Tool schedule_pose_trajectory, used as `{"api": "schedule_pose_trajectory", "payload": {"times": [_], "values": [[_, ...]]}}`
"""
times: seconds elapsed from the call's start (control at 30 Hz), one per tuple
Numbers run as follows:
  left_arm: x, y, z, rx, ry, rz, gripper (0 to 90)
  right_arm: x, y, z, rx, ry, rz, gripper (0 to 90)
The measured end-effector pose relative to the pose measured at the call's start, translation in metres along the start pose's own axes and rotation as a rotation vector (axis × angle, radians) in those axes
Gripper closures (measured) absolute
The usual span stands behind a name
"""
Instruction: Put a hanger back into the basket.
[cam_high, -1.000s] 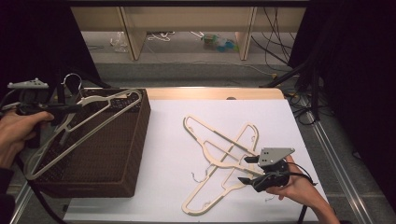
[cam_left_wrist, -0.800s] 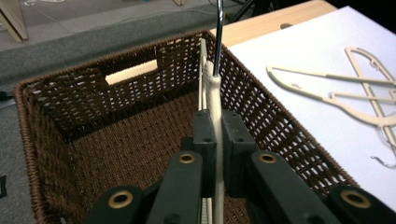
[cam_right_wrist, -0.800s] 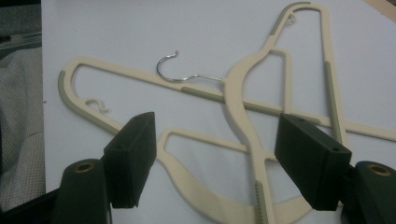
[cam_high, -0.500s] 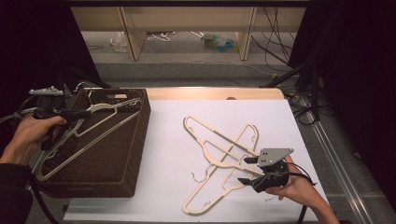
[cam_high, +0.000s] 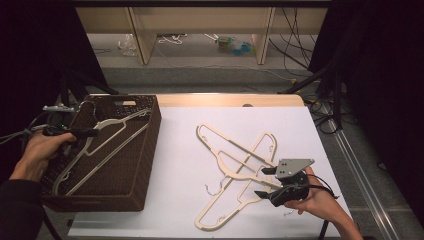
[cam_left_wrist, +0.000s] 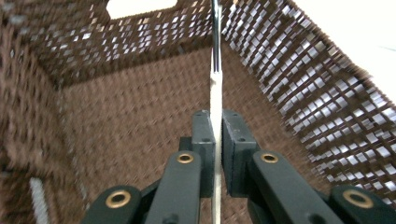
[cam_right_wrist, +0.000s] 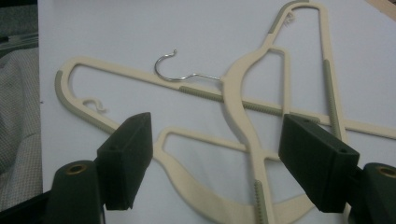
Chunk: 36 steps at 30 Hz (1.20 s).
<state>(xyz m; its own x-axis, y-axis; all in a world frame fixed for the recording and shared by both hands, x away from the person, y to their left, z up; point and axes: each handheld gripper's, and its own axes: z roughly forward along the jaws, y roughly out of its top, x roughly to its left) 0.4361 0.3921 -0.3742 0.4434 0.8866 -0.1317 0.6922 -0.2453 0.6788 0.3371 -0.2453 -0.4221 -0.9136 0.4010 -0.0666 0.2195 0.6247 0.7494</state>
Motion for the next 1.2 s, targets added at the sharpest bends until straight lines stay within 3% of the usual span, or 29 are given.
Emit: {"api": "schedule_pose_trajectory", "payload": {"times": [0.23,0.3,0.43,0.5,0.53,0.63,0.67,0.73,0.8,0.83,0.87,1.03,1.2], "values": [[0.011,-0.013,0.007,0.022,0.038,-0.026,81.9,-0.001,0.000,0.000,-0.006,-0.010,0.012,24.8],[0.013,-0.013,0.007,0.018,0.052,-0.011,81.3,-0.001,0.000,0.000,-0.006,-0.014,0.014,24.3],[0.014,-0.014,0.009,0.027,0.061,-0.029,80.1,-0.001,0.000,0.001,-0.004,-0.015,0.013,24.2],[0.013,-0.015,0.011,0.032,0.088,-0.026,79.1,-0.001,0.000,0.001,-0.003,-0.015,0.013,24.2],[0.013,-0.016,0.014,0.026,0.129,-0.023,78.8,-0.001,0.000,0.001,-0.004,-0.015,0.013,24.2],[0.013,-0.018,0.017,0.026,0.151,-0.036,76.4,-0.001,0.000,0.001,-0.003,-0.016,0.013,24.3],[0.014,-0.020,0.019,0.011,0.160,-0.044,71.8,-0.001,0.000,0.001,-0.003,-0.016,0.013,24.3],[0.016,-0.021,0.019,0.018,0.196,-0.053,68.4,-0.001,0.000,0.001,-0.007,-0.016,0.014,24.3],[0.017,-0.020,0.014,0.034,0.201,-0.063,66.7,-0.001,-0.001,0.000,-0.005,-0.015,0.016,24.3],[0.016,-0.020,0.011,0.025,0.207,-0.067,56.1,-0.002,-0.001,0.000,-0.006,-0.017,0.019,24.3],[0.014,-0.020,0.008,0.013,0.214,-0.076,56.1,-0.002,-0.001,0.000,-0.006,-0.017,0.019,24.3],[-0.004,-0.016,-0.014,-0.053,0.204,-0.038,47.4,-0.002,-0.001,0.000,0.001,-0.021,0.020,24.3],[-0.037,-0.012,-0.039,-0.197,0.225,-0.016,39.8,-0.002,0.000,0.000,-0.010,-0.027,0.020,24.2]]}}
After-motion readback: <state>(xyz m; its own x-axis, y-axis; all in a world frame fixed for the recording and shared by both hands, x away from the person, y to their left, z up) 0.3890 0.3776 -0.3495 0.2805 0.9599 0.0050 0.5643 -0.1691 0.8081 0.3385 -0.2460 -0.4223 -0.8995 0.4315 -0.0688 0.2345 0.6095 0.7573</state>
